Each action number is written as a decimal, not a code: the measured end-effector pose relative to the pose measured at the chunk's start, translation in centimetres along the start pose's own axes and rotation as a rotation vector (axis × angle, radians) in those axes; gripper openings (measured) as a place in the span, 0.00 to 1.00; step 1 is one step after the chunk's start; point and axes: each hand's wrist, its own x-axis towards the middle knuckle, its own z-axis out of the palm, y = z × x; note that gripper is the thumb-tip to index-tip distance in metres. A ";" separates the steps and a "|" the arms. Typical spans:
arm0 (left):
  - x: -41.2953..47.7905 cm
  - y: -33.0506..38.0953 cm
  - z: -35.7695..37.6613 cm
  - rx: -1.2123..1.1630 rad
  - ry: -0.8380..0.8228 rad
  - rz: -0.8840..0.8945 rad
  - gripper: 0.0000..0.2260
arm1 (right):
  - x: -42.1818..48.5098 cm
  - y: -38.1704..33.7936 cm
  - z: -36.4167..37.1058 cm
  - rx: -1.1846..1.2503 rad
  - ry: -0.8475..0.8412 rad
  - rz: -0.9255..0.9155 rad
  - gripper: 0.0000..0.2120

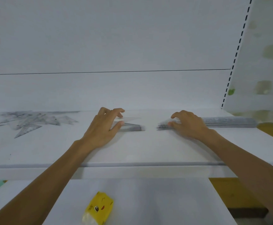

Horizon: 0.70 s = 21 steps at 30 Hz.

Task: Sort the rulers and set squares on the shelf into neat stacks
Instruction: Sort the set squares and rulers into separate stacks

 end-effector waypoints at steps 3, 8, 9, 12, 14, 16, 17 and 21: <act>0.1 -0.3 0.1 -0.034 -0.011 0.021 0.16 | -0.3 0.2 0.3 -0.024 -0.072 0.014 0.18; 0.2 -1.0 -0.1 -0.066 -0.086 0.014 0.15 | -0.9 -0.4 0.3 -0.001 -0.049 -0.007 0.20; 0.3 -1.1 -0.2 -0.066 -0.089 0.009 0.15 | -1.1 -0.8 0.4 -0.002 -0.035 -0.019 0.20; 1.0 -1.8 -0.3 -0.054 -0.084 -0.005 0.15 | -2.4 -3.2 0.5 0.029 0.026 -0.085 0.19; 1.4 -2.1 -0.1 -0.065 -0.096 -0.029 0.15 | -3.8 -5.4 0.8 0.058 0.039 -0.172 0.18; 1.7 -2.4 0.2 -0.092 -0.119 -0.062 0.15 | -5.2 -7.6 1.4 0.052 0.005 -0.314 0.16; 2.0 -2.6 0.3 -0.099 -0.133 -0.078 0.15 | -5.7 -8.4 1.8 0.041 -0.024 -0.382 0.15; 3.1 -3.1 0.8 -0.068 -0.141 -0.111 0.15 | -5.9 -9.5 2.0 0.129 -0.074 -0.379 0.14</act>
